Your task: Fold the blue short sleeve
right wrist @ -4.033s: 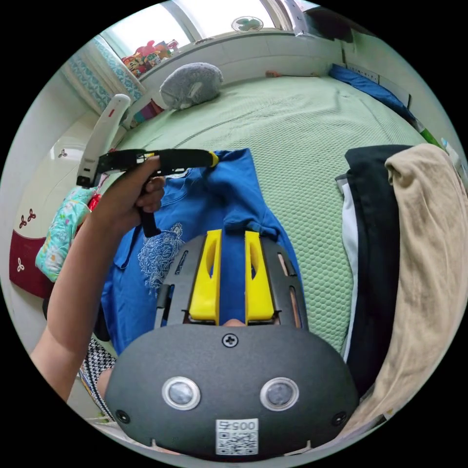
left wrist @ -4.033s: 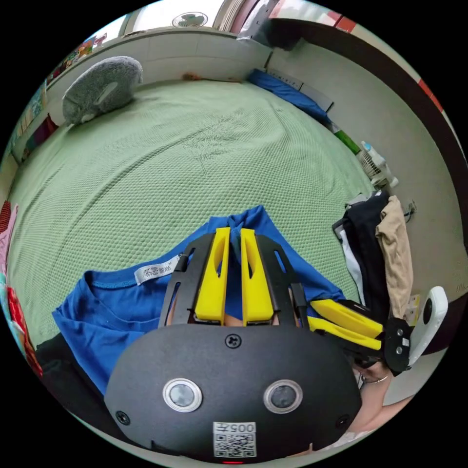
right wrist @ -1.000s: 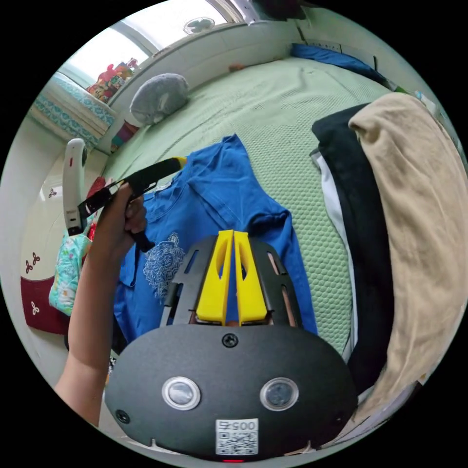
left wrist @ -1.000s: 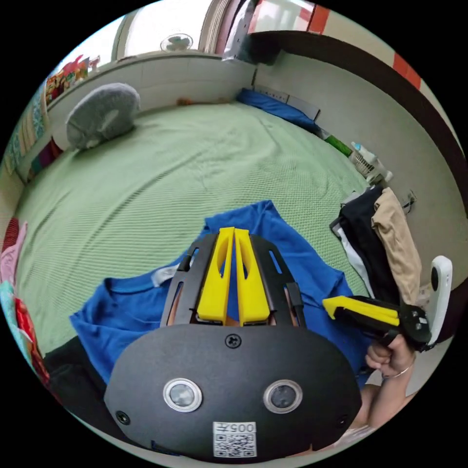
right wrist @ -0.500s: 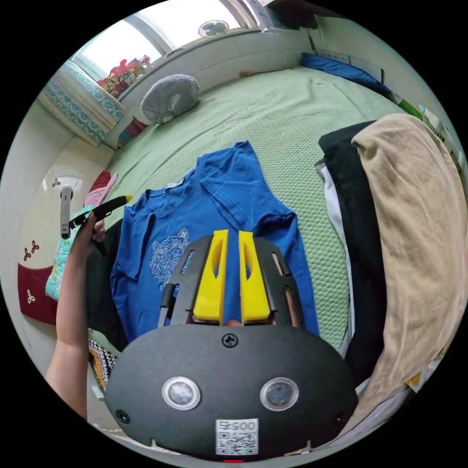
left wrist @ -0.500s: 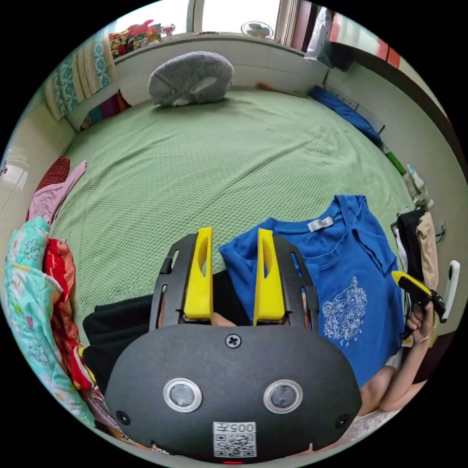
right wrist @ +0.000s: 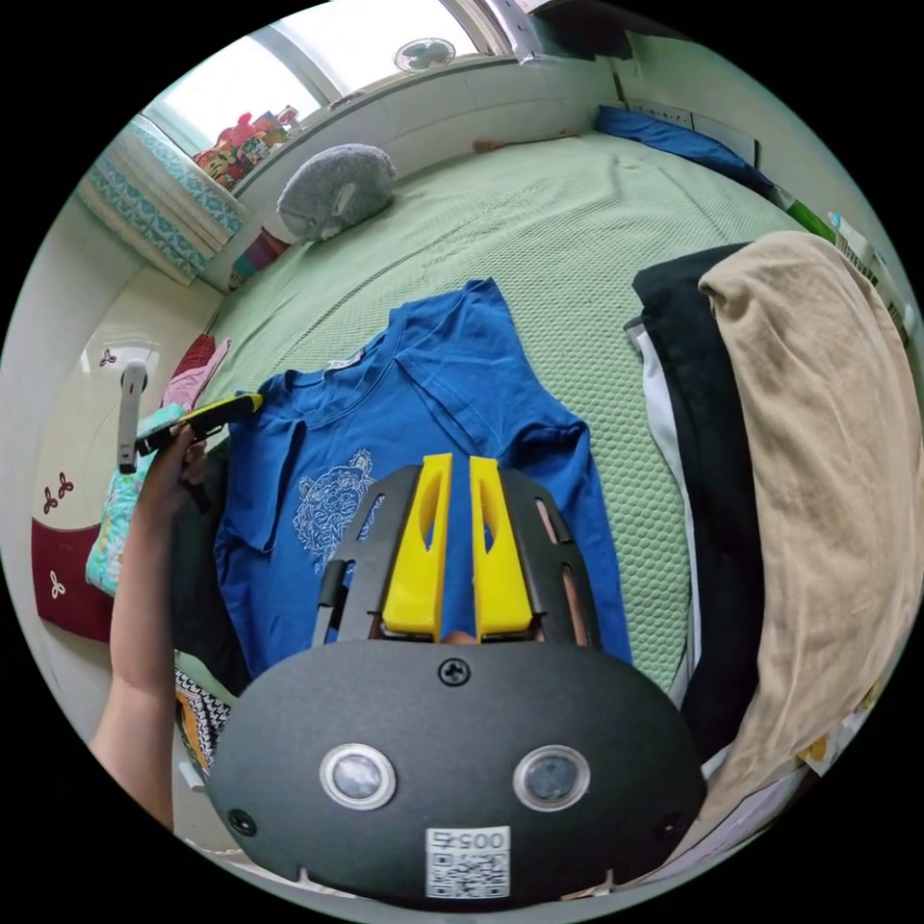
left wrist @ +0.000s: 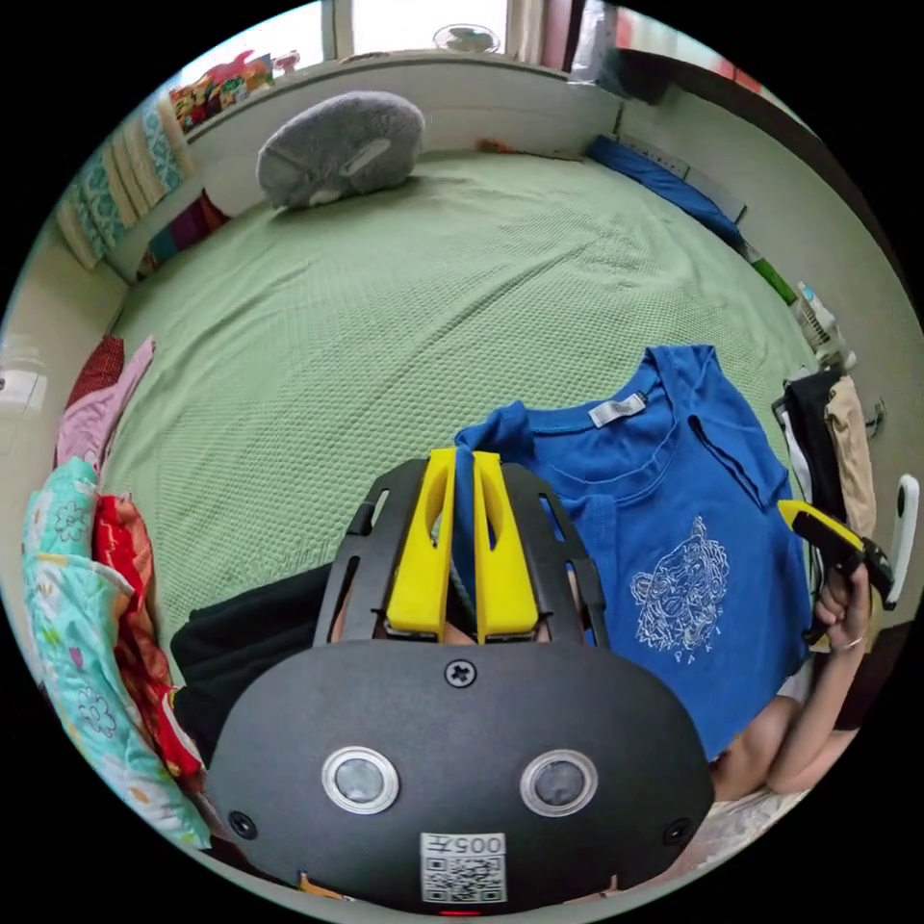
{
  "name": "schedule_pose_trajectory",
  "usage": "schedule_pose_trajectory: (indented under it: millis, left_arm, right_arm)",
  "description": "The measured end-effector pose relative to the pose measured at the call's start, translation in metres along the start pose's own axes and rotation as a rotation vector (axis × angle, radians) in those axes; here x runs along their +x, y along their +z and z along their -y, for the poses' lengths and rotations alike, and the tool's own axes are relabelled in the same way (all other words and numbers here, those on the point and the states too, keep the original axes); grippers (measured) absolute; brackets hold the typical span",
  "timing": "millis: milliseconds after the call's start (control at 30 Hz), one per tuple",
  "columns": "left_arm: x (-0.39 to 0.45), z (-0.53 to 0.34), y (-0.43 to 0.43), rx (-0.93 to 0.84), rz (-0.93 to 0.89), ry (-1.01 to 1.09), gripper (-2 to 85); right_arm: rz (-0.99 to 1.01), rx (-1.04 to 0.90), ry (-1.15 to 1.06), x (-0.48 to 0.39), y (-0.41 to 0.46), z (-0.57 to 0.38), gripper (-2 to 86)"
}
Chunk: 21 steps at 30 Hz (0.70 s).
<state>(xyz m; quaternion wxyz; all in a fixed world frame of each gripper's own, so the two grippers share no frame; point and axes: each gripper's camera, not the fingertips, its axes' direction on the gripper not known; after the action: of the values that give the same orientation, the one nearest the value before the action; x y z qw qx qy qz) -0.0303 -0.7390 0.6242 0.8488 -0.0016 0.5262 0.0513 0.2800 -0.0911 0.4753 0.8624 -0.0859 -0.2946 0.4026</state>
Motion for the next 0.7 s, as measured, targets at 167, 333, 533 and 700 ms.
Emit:
schedule_pose_trajectory:
  millis: [167,333,533,700]
  left_arm:
    - [0.017,-0.057,-0.062,0.194,-0.053,0.052,4.4]
    - [0.036,-0.122,-0.103,0.243,-0.095,0.111,4.3]
    - [0.055,-0.190,-0.112,0.183,-0.042,0.004,4.5]
    - [0.058,-0.229,-0.109,0.195,-0.096,-0.160,4.5]
  right_arm:
    - [0.022,0.009,0.022,0.004,-0.006,0.002,3.8]
    - [0.012,0.030,0.032,0.007,-0.015,0.006,3.8]
    - [0.033,0.066,0.069,0.013,-0.020,0.010,3.9]
    - [-0.012,0.074,0.018,-0.003,-0.023,0.005,6.2]
